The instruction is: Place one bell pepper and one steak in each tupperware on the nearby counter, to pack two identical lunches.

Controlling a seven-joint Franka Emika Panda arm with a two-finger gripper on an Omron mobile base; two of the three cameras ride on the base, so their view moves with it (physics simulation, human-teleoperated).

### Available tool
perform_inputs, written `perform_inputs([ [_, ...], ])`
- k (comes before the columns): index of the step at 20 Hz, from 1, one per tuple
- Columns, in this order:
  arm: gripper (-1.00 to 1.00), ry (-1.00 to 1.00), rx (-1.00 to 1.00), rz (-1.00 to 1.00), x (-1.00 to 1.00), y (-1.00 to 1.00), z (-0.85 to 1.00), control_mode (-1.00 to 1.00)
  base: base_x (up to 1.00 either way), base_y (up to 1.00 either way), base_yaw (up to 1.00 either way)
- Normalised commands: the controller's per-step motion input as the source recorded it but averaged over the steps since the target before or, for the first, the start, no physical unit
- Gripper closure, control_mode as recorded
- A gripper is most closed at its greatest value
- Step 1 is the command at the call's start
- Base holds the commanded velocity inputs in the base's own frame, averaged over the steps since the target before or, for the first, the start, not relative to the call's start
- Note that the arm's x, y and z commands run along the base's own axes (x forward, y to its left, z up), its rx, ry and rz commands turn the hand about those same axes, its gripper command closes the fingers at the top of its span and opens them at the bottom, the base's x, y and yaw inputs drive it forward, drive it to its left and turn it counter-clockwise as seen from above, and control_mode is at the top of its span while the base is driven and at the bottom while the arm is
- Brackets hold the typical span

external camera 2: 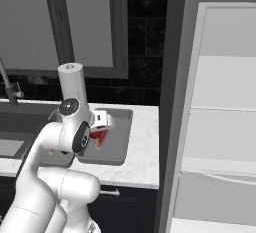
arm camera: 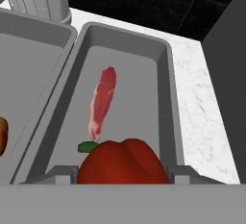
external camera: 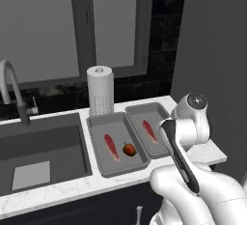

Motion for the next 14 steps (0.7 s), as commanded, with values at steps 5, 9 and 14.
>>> perform_inputs([
  [5, 1.0, 0.0, 0.0, 0.0, 0.5, -0.26, -0.4, -1.0, 0.0, 0.0, 0.0],
  [9, 1.0, 0.0, 0.0, 0.0, 0.55, -0.07, -0.41, -1.0, 0.0, 0.0, 0.0],
  [14, 1.0, 0.0, 0.0, 0.0, 0.56, 0.0, -0.45, -1.0, 0.0, 0.0, 0.0],
])
